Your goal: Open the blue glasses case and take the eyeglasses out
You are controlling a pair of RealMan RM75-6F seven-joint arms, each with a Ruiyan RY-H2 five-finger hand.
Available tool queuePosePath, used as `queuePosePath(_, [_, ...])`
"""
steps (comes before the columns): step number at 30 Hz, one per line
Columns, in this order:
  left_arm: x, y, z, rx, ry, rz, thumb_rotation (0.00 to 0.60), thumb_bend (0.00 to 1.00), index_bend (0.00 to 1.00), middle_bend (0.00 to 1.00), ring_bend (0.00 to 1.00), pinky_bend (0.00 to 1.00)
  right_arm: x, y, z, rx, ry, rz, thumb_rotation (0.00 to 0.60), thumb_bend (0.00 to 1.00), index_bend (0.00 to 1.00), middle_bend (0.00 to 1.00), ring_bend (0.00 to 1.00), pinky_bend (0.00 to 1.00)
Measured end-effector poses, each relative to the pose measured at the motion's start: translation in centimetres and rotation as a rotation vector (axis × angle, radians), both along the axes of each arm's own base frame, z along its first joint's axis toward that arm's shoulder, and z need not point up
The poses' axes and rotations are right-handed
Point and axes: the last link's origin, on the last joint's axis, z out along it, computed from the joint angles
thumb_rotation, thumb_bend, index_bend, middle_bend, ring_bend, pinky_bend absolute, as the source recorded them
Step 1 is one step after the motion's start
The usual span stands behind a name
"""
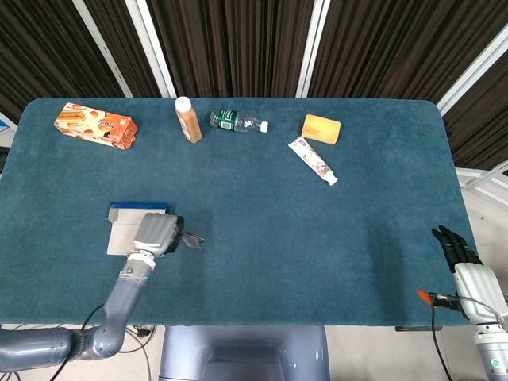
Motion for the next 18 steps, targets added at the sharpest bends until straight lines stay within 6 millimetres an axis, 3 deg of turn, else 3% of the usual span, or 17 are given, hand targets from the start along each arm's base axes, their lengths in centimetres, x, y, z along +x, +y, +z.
queuePosePath(5, [1.9,-0.3,-1.7,-0.031,-0.017,-0.021,0.6,0.46,0.54,1.0,0.94,1.0,0.0,0.0,0.0,0.002,0.001,0.0,0.6,0.16,0.0,0.0,0.0,0.19])
queuePosePath(10, [2.9,-0.5,-3.1,-0.049,-0.008,-0.035,0.6,0.29,0.33,1.0,0.93,1.0,-0.1,0.0,0.0,0.003,0.001,-0.004,0.6,0.16,0.0,0.0,0.0,0.19])
queuePosePath(12, [2.9,-0.5,-3.2,-0.045,0.006,-0.041,0.6,0.22,0.27,1.0,0.93,1.0,-0.1,0.0,0.0,0.004,0.002,-0.004,0.6,0.16,0.0,0.0,0.0,0.19])
queuePosePath(18, [2.6,-0.6,-2.5,-0.021,0.0,-0.053,0.6,0.2,0.23,0.96,0.87,0.99,0.0,0.0,0.0,0.004,0.004,-0.003,0.6,0.16,0.0,0.0,0.0,0.19])
